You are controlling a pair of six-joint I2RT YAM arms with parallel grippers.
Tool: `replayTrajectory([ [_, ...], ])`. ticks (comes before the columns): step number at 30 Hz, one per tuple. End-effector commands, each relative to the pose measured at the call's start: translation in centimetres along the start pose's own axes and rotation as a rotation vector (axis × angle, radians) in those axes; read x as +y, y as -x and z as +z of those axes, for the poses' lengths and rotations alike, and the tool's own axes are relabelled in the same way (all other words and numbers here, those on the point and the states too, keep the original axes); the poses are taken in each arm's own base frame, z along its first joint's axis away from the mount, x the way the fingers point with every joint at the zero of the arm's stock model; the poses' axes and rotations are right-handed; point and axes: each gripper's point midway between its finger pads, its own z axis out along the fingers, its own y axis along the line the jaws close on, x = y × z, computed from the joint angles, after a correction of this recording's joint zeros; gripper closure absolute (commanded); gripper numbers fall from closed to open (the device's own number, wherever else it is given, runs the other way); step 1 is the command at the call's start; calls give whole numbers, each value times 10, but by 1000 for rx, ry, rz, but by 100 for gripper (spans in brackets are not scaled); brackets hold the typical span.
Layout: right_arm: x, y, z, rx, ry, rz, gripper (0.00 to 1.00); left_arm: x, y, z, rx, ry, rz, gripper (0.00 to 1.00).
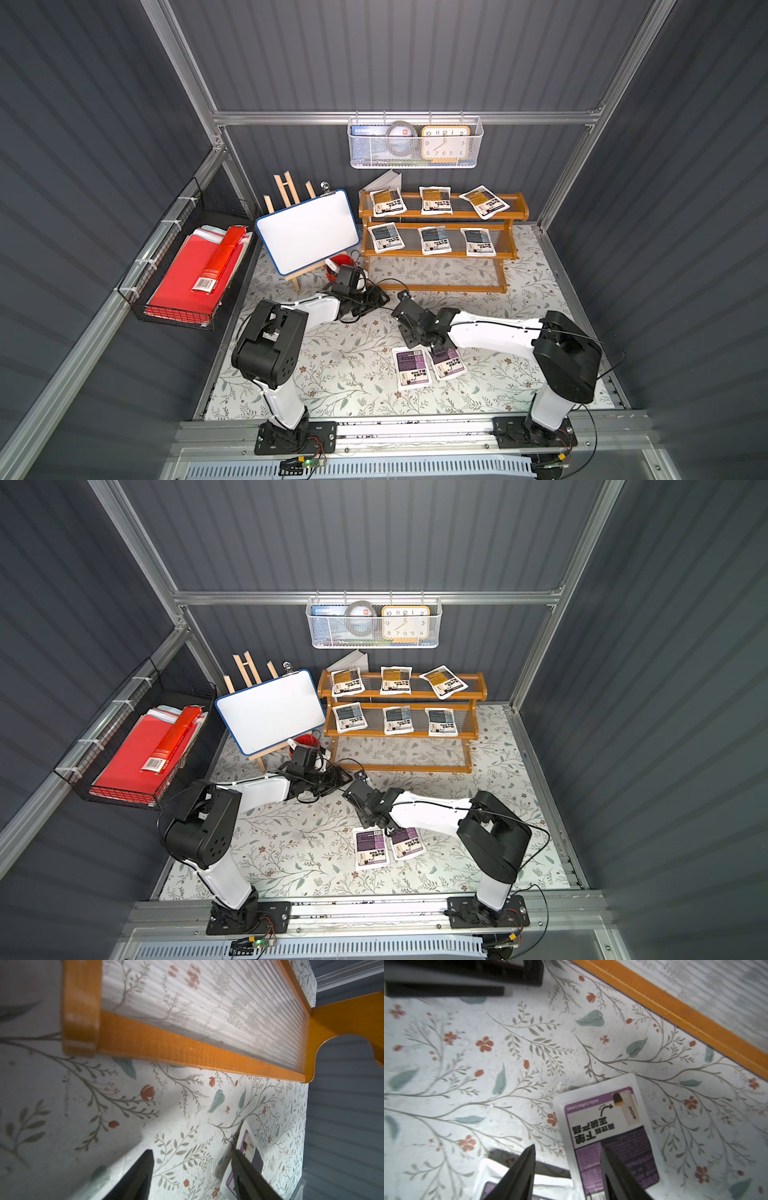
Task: Place the bagged coffee beans on the shelf by color
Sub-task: Adjust the bagged coffee beans at the center of the board.
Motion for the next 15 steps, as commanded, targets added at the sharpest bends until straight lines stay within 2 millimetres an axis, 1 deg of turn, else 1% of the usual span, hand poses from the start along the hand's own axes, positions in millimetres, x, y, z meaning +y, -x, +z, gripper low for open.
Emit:
replayTrajectory([
  [1,-1,10,-1,-28,98,128,46,-16,-10,4,42,-22,89,35],
  [4,-24,3,7,20,131,264,48,-29,-25,17,103,-21,160,35],
  [8,-48,-3,8,31,199,412,50,-49,-37,26,159,-50,231,35],
  [12,-64,-12,5,47,166,441,55,-59,-38,27,172,-70,256,35],
  [15,-72,-26,4,79,120,453,60,-62,-38,28,174,-82,262,35],
])
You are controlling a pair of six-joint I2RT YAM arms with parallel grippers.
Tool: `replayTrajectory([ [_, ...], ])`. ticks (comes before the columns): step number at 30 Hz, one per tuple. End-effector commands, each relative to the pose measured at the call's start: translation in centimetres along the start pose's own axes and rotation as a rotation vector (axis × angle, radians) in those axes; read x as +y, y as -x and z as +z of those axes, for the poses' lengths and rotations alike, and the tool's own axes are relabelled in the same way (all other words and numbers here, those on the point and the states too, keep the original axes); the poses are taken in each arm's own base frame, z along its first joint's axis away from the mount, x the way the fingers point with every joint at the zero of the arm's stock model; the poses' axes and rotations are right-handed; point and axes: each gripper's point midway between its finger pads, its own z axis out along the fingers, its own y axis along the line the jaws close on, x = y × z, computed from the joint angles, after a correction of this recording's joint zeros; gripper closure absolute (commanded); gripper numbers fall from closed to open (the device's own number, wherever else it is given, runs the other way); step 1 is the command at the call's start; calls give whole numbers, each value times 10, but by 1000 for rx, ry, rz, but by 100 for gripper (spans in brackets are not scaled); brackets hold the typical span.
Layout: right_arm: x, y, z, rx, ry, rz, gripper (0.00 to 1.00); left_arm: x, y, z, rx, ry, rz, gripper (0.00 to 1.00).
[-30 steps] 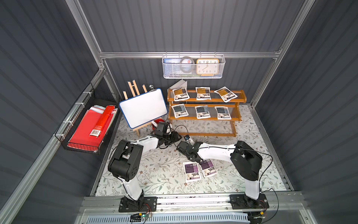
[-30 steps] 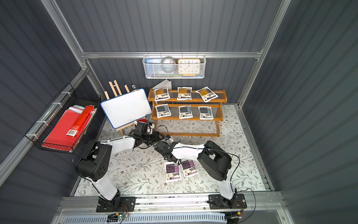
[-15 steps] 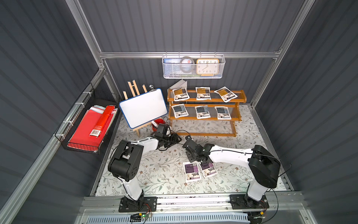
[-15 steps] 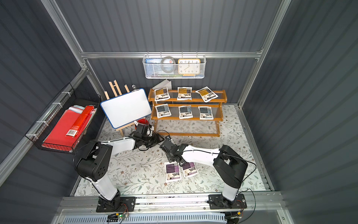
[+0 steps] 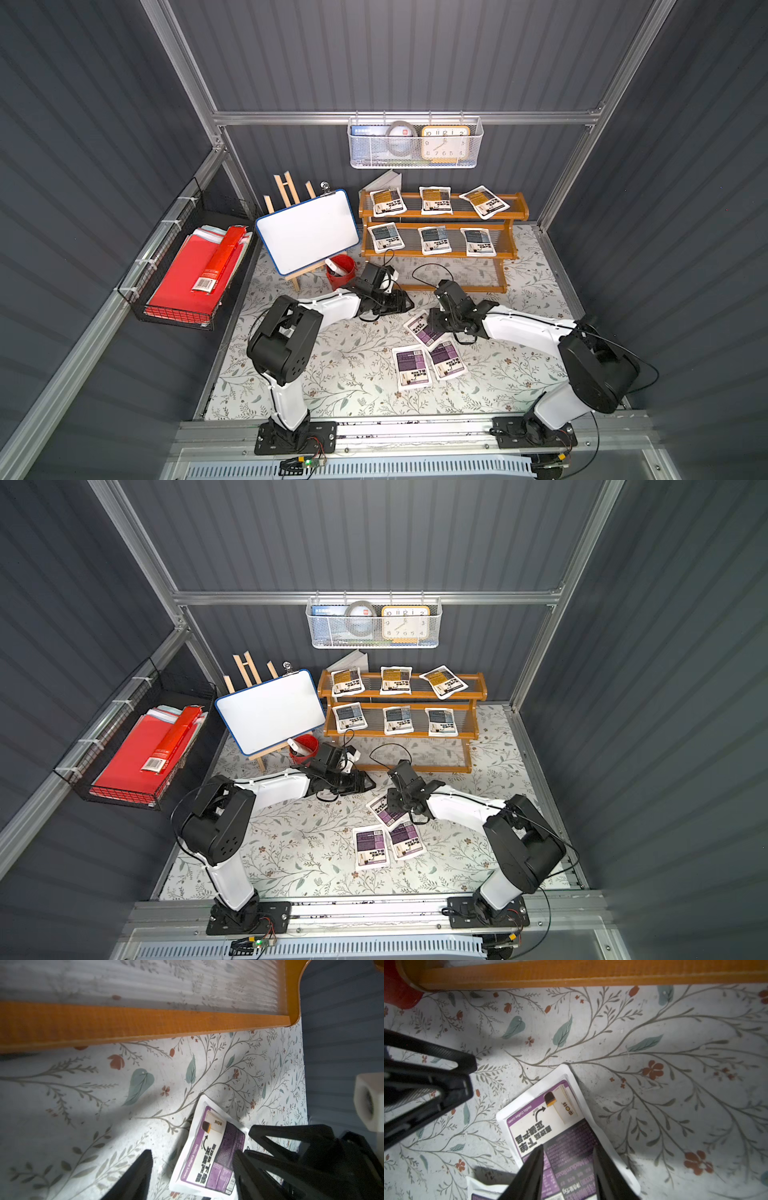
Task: Place the bagged coffee beans on the shelf by color
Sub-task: Adjust the bagged coffee beans at the center of the board.
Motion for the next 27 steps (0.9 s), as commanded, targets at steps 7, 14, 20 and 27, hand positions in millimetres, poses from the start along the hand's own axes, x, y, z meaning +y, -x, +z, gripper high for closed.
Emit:
replayTrajectory([
  [7,-44,-45,-6,79,-153,123,68,-3,-8,16,62,-11,28,35],
  [14,-57,-52,-21,44,-171,148,73,-10,-8,23,72,-25,50,35],
  [20,-53,-58,-15,69,-144,139,75,-10,-17,35,99,-25,56,35],
  [27,-46,-45,-1,70,-134,97,75,-9,-24,42,119,-29,59,36],
])
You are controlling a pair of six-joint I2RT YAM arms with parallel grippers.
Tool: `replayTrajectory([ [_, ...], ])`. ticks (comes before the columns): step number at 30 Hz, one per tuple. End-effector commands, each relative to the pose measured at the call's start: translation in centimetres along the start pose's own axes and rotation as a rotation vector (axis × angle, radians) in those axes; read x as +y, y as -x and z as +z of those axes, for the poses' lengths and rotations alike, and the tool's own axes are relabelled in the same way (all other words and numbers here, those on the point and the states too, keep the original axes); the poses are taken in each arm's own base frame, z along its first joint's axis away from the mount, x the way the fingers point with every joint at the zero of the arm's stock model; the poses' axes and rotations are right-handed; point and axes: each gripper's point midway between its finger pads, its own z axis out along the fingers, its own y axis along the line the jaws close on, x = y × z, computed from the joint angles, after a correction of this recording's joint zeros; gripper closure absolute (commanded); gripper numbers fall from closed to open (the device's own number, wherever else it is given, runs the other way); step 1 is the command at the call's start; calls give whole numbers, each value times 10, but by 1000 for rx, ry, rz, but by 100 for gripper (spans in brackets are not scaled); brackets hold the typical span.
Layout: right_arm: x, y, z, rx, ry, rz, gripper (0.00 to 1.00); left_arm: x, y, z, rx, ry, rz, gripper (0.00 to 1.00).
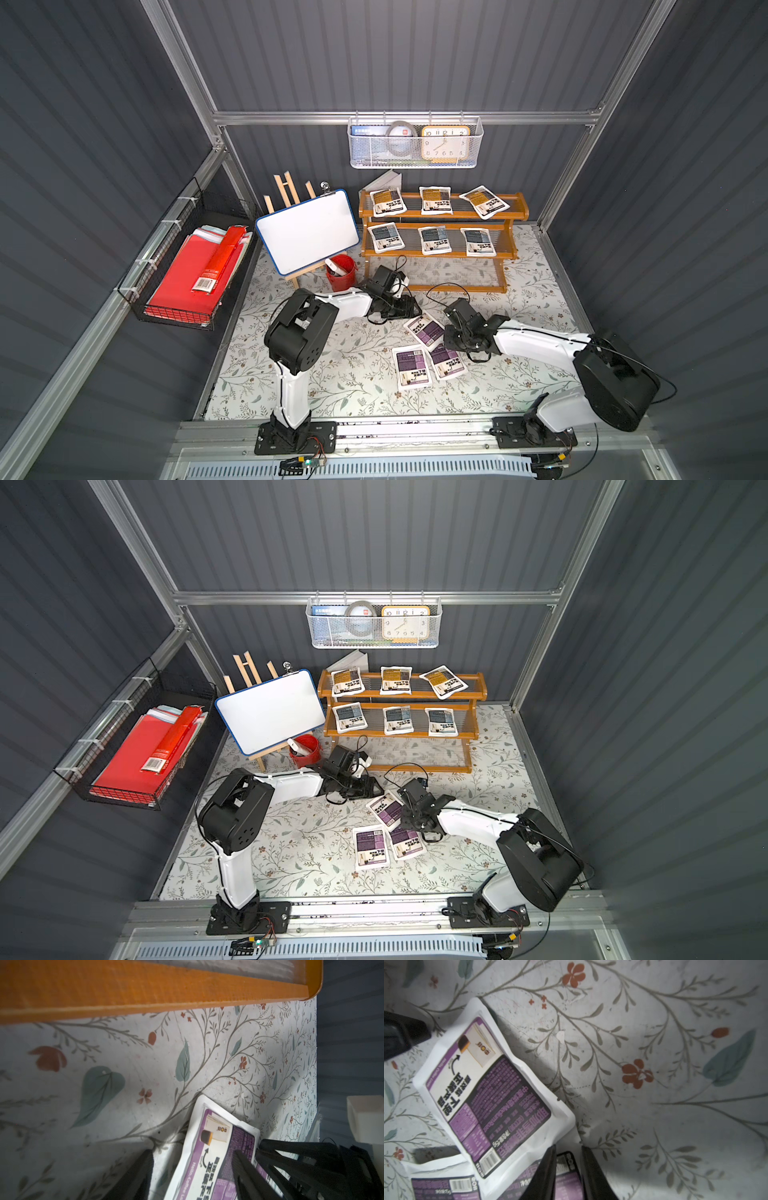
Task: Place the bagged coffee beans on the shelf by color
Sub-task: Adjust the bagged coffee beans at the center of the board.
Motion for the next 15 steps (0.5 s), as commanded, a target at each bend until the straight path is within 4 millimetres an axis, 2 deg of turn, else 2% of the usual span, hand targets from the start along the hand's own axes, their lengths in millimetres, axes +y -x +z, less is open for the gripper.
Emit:
replayTrajectory([
  [1,10,16,3,-25,17,-22,75,-2,-4,6,23,-12,24,37],
  [4,11,33,8,-46,16,-20,75,1,-10,8,49,-8,26,41],
  [8,11,63,14,-80,11,-9,75,3,-27,7,102,-18,31,53],
  [12,18,90,20,-111,31,-2,74,-3,-43,-1,139,-59,44,55],
  [15,33,104,23,-122,71,-3,74,-9,-50,-7,148,-96,51,55],
])
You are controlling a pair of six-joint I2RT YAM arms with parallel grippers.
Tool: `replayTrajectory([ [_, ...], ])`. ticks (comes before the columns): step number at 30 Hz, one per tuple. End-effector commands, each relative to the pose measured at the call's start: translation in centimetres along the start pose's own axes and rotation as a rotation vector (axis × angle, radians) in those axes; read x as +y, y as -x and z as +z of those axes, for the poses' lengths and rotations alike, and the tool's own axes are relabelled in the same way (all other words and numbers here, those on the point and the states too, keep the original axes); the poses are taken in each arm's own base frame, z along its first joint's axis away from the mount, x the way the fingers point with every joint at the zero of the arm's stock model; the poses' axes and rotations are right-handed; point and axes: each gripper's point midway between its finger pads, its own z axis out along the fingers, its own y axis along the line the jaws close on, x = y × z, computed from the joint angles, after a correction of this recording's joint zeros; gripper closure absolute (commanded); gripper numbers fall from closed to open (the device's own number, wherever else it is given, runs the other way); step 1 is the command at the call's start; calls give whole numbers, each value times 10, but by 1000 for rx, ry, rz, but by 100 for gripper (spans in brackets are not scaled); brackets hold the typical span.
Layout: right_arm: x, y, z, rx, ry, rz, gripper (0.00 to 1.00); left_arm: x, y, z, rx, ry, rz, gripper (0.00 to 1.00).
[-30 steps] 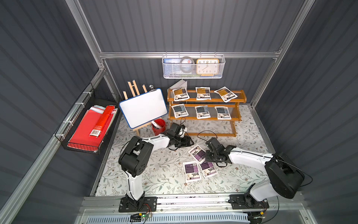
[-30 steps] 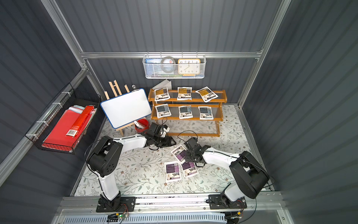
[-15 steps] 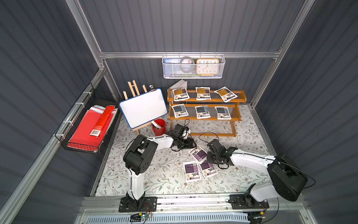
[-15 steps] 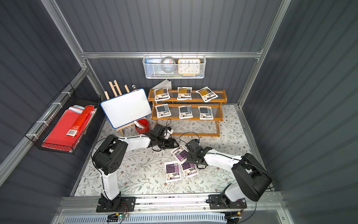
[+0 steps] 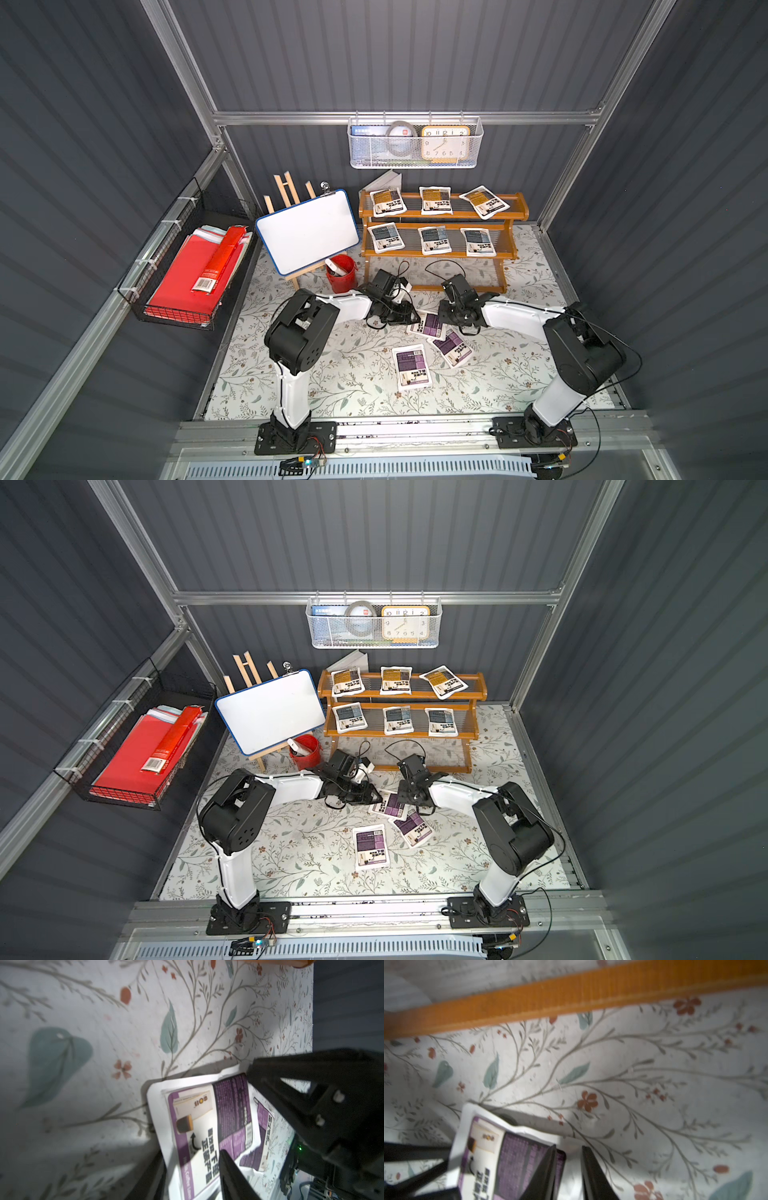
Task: Place the bagged coffee beans on the shelf by color
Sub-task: Adjust the bagged coffee beans at the center of the board.
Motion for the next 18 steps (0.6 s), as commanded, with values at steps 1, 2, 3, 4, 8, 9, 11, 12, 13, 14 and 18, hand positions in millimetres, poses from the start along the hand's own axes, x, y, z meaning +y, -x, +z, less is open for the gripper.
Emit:
replayTrajectory([
  [1,20,16,4,-20,63,-18,74,-8,-22,-7,56,-40,17,56],
  [2,24,18,6,-18,76,-17,73,-10,-23,-8,56,-46,20,56],
  [3,27,18,7,-15,90,-12,73,-10,-24,-8,60,-50,20,56],
  [4,30,19,7,-15,100,-7,73,-10,-25,-9,63,-53,20,56],
  [8,25,20,0,-41,87,4,73,-7,-26,-11,55,-25,16,57],
  [9,22,20,-3,-49,82,2,73,-4,-22,-13,38,4,19,56],
  [11,21,19,-10,-60,85,-5,73,4,-11,-18,-12,74,21,56],
  [12,21,17,-13,-62,88,-9,73,7,-2,-22,-44,115,27,55],
  [13,20,14,-16,-59,88,-14,73,8,5,-25,-75,143,27,55],
  [14,19,12,-17,-55,88,-18,73,9,13,-29,-108,170,30,54],
  [18,9,-5,-22,-21,56,-19,74,10,46,-46,-249,254,27,51],
])
